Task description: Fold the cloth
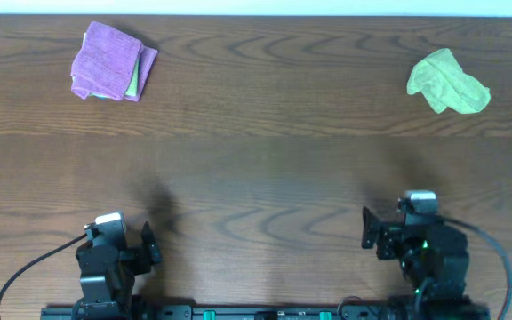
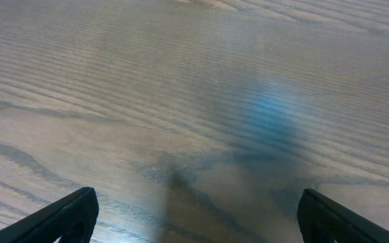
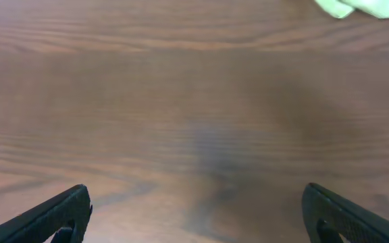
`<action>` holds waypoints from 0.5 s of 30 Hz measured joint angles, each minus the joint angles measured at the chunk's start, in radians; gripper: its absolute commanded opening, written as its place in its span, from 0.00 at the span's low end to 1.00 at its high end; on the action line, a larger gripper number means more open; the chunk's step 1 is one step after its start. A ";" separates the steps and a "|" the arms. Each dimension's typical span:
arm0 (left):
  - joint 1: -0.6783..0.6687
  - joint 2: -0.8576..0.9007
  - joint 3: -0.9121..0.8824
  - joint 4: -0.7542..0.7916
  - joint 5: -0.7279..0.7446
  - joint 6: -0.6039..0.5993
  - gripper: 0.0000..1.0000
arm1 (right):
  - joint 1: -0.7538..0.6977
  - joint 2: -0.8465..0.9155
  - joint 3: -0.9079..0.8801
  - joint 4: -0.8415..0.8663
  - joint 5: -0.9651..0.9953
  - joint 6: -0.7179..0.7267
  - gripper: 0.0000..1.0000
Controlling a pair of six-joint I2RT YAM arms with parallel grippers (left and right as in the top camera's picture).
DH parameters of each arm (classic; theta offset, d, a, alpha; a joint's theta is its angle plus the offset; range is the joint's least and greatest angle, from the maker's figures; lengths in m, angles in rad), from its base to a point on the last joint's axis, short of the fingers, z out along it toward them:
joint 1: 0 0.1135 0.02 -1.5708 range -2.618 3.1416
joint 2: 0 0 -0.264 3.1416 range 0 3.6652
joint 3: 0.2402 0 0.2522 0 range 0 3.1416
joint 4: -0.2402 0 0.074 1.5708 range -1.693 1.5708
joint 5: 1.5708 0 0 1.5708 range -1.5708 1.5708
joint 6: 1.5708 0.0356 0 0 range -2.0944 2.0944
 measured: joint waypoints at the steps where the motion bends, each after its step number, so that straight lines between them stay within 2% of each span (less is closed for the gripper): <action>1: 0.000 0.000 0.000 0.000 0.000 0.000 0.95 | 0.000 -0.032 -0.021 0.000 0.014 -0.006 0.99; 7: 0.000 -0.001 0.000 0.000 0.000 0.000 0.95 | 0.000 -0.175 -0.113 -0.001 0.040 -0.020 0.99; 15: 0.000 -0.001 0.000 0.000 0.000 0.000 0.95 | 0.000 -0.229 -0.143 -0.006 0.027 -0.067 0.99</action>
